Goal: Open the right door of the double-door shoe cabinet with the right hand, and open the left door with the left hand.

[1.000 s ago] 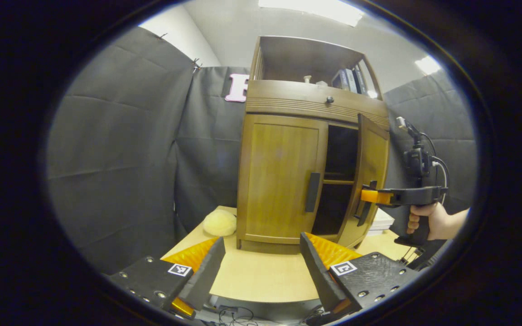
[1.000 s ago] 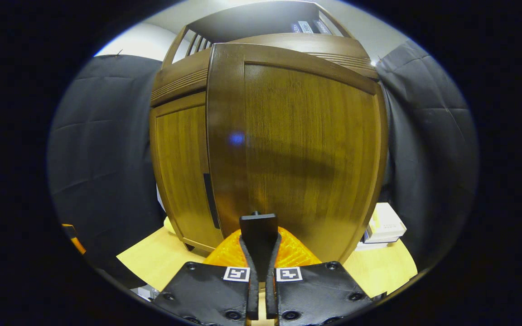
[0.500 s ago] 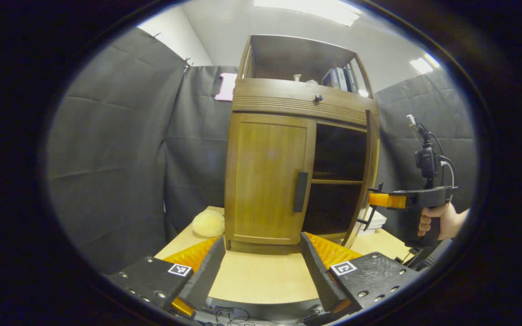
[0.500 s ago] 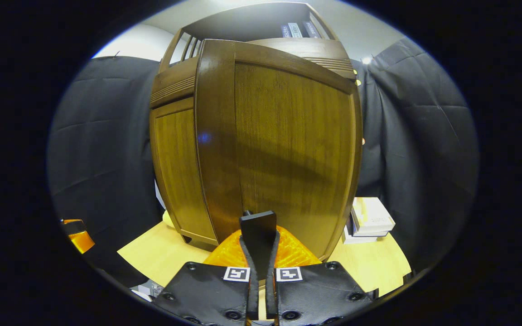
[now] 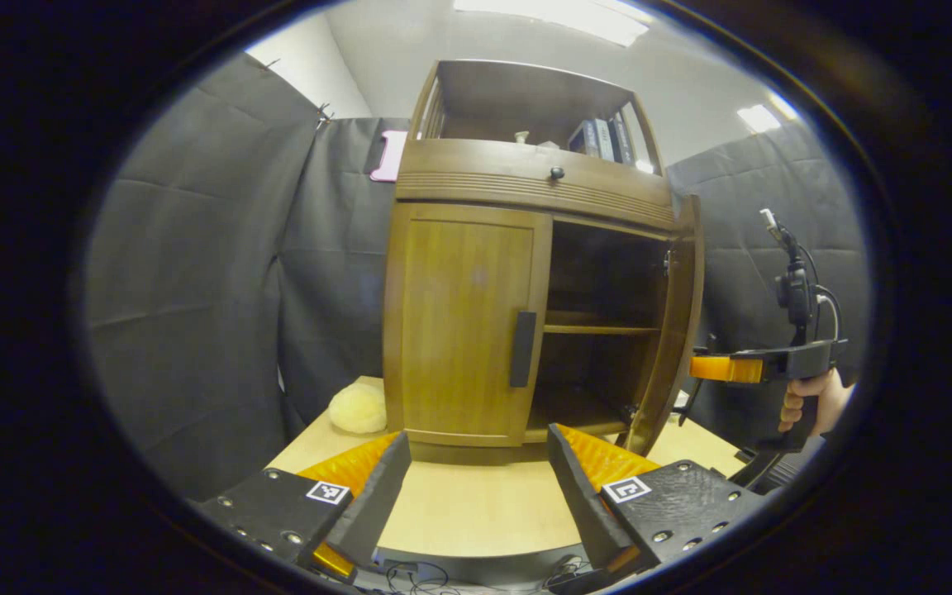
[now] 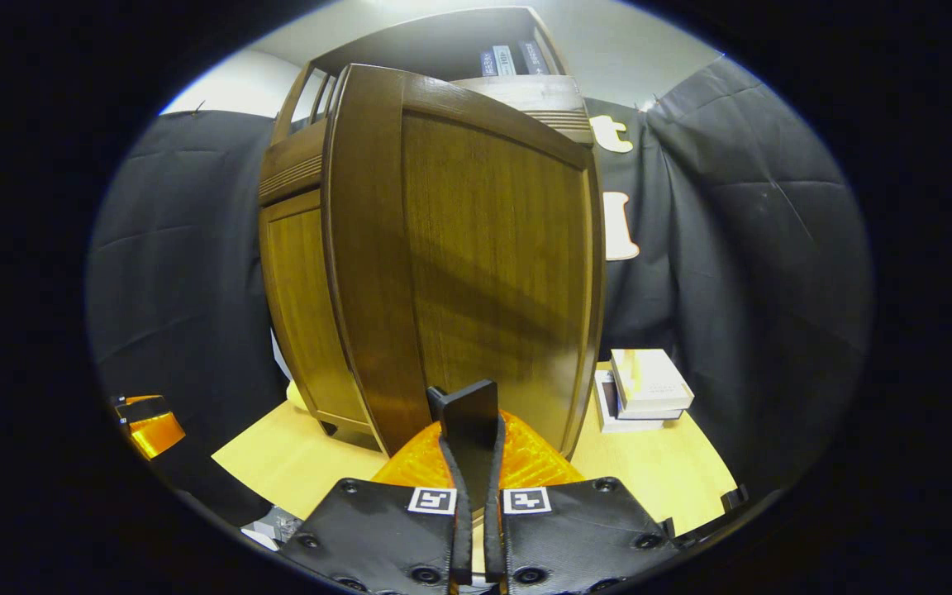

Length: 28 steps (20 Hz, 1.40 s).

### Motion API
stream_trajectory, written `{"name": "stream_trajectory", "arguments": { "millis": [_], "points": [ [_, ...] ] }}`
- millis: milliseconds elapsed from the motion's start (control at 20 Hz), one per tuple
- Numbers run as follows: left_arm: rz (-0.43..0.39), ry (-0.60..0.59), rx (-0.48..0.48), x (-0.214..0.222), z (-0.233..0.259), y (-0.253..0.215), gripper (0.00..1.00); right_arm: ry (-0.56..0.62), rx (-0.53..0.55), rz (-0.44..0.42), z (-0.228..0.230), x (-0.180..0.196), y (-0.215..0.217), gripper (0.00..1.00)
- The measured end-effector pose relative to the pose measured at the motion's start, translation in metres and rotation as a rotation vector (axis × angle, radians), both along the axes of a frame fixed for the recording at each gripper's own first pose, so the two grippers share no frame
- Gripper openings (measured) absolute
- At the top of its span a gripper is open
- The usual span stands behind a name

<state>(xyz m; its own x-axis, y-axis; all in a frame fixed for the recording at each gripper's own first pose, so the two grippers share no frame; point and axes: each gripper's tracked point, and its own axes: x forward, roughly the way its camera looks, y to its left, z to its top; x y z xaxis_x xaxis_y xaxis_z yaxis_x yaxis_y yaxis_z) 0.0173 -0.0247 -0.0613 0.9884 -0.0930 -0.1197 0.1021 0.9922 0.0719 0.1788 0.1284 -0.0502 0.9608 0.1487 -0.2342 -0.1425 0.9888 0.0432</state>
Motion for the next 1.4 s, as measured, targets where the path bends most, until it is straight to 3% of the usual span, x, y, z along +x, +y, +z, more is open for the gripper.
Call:
{"name": "stream_trajectory", "arguments": {
  "millis": [900, 1250, 1400],
  "points": [
    [-0.131, 0.03, -0.02, 0.03, -0.014, -0.054, 0.95, -0.057, 0.003, -0.035, 0.003, 0.001, -0.025, 0.06],
    [-0.142, 0.045, -0.019, 0.038, -0.02, -0.058, 0.95, -0.082, -0.008, -0.138, -0.001, 0.006, -0.085, 0.02],
    [-0.146, 0.053, -0.015, 0.037, -0.023, -0.058, 0.95, -0.089, -0.002, -0.116, -0.001, 0.006, -0.093, 0.02]
  ]
}}
